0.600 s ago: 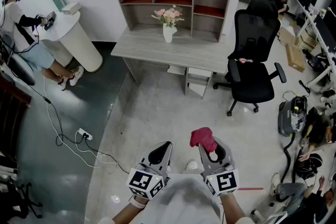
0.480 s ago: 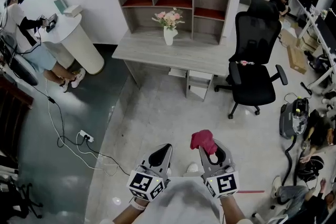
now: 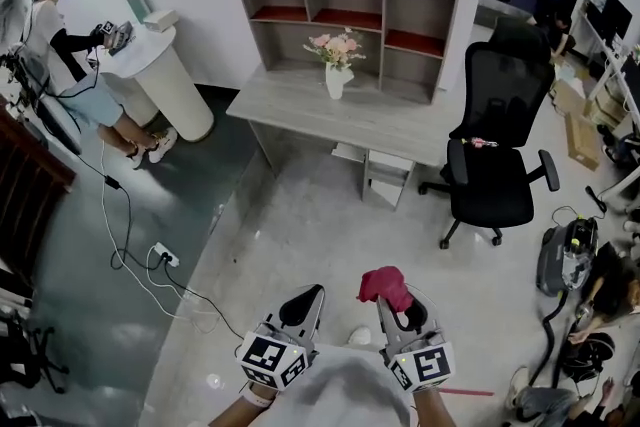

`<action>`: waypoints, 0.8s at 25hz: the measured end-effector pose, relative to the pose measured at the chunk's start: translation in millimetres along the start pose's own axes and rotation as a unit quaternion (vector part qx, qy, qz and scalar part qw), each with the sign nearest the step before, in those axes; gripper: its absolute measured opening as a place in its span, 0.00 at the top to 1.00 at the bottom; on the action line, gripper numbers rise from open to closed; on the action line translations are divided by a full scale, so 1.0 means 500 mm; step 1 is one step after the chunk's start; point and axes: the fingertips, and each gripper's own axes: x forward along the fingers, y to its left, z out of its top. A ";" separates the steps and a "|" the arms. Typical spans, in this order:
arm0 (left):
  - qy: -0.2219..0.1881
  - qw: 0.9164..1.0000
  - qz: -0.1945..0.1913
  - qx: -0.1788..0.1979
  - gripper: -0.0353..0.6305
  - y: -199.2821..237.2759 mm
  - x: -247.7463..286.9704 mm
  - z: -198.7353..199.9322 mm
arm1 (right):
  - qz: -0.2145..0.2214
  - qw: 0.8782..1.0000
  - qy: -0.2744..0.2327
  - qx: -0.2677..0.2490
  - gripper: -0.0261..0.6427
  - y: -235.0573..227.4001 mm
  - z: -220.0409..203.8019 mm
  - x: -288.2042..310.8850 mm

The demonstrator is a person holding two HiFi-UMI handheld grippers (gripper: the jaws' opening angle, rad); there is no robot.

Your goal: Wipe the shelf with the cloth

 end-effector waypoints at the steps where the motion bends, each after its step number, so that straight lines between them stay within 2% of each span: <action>1: 0.000 1.000 0.009 0.001 0.94 0.005 0.004 -0.003 | 0.003 1.000 -0.001 0.002 0.77 -0.009 0.002 0.002; 9: -0.007 0.998 0.063 -0.008 0.94 0.030 0.012 0.019 | 0.034 0.999 -0.002 -0.015 0.77 -0.031 0.027 0.043; 14: -0.010 0.998 0.063 -0.017 0.94 0.052 0.054 0.028 | 0.037 0.999 0.020 -0.002 0.77 -0.061 0.004 0.084; 20: -0.012 0.997 0.064 -0.040 0.94 0.138 0.109 0.043 | 0.031 0.998 0.043 -0.014 0.77 -0.082 0.011 0.179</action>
